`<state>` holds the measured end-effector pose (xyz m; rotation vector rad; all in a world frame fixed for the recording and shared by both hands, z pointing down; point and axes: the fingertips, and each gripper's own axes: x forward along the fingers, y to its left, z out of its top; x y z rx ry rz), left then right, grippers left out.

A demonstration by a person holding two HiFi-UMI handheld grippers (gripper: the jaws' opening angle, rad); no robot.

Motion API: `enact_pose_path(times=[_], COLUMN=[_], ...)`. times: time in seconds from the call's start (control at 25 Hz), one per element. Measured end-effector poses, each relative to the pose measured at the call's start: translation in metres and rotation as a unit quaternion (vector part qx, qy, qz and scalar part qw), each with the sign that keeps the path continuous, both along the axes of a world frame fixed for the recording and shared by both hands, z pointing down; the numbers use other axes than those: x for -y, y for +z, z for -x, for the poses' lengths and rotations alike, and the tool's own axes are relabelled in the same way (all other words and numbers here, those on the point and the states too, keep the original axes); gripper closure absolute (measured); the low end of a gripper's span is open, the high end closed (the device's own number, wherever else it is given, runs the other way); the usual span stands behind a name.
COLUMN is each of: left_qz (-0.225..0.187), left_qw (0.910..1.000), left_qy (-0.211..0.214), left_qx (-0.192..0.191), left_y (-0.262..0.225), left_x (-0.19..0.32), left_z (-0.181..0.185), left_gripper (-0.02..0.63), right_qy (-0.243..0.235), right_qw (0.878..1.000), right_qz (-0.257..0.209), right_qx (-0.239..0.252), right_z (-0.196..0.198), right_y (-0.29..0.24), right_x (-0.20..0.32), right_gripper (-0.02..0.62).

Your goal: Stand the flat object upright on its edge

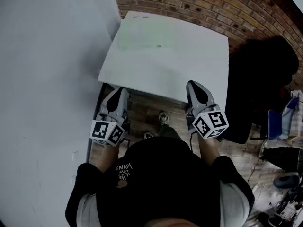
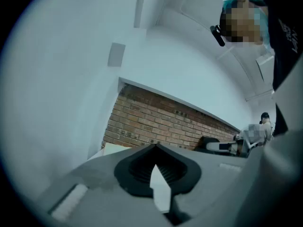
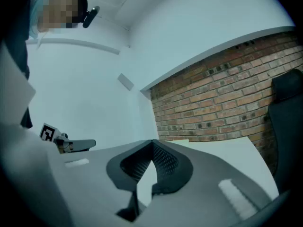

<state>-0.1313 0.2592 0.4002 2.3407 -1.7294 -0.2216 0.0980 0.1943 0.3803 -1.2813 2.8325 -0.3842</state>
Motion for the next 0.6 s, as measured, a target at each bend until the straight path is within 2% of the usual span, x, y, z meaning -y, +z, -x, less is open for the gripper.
enact_pose_path(times=[0.2, 0.44, 0.6], left_qz=[0.000, -0.014, -0.010], left_qw=[0.9999, 0.9997, 0.9997], left_qy=[-0.008, -0.004, 0.003], left_qx=[-0.010, -0.017, -0.023], left_y=[0.000, -0.005, -0.001], left_x=[0.005, 0.003, 0.002], left_z=[-0.008, -0.006, -0.003], left_gripper=[0.607, 0.607, 0.607], right_qy=[-0.005, -0.013, -0.007], right_qw=[1.000, 0.999, 0.999], right_qz=[-0.007, -0.018, -0.019], right_qx=[0.005, 0.039, 0.033], right_z=[-0.003, 0.003, 0.002], right_y=[-0.004, -0.016, -0.014], right_x=[0.007, 0.003, 0.003], right_gripper=[0.595, 0.594, 0.594])
